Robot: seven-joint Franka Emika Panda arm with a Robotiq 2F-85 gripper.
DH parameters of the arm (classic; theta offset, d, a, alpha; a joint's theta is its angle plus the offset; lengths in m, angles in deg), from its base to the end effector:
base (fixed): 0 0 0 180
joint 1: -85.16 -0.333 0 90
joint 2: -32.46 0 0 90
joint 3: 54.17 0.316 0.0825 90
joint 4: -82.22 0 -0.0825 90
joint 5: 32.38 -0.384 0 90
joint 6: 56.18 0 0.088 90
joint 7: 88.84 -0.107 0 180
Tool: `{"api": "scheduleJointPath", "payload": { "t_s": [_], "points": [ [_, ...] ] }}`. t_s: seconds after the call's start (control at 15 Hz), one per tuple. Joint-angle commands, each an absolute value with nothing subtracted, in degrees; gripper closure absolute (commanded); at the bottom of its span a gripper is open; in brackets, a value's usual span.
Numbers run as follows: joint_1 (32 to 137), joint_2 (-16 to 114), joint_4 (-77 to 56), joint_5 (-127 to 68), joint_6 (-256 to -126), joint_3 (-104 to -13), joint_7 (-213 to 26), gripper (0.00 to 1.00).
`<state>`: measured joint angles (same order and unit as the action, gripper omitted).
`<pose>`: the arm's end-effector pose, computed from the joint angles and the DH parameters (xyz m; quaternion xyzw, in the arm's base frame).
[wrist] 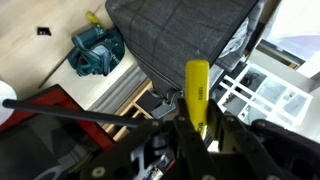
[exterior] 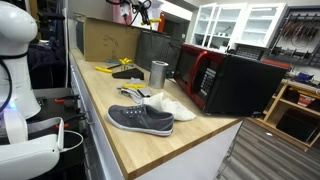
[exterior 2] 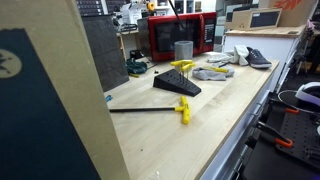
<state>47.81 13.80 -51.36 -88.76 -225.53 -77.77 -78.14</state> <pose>0.4958 0.0469 0.5328 -0.8387 0.2210 -0.3556 0.3484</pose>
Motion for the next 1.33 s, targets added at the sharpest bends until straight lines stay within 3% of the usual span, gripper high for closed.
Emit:
{"api": "scheduleJointPath", "payload": {
  "t_s": [0.0, 0.6, 1.27],
  "points": [
    [41.64, 15.19, -45.96, -97.74, -225.36, -83.74, -69.55, 0.94],
    [30.28, 18.67, -41.38, -112.70, -218.35, -100.33, -52.56, 0.94],
    [28.40, 29.93, -39.52, -125.83, -200.53, -114.22, -46.60, 0.94]
  ]
}}
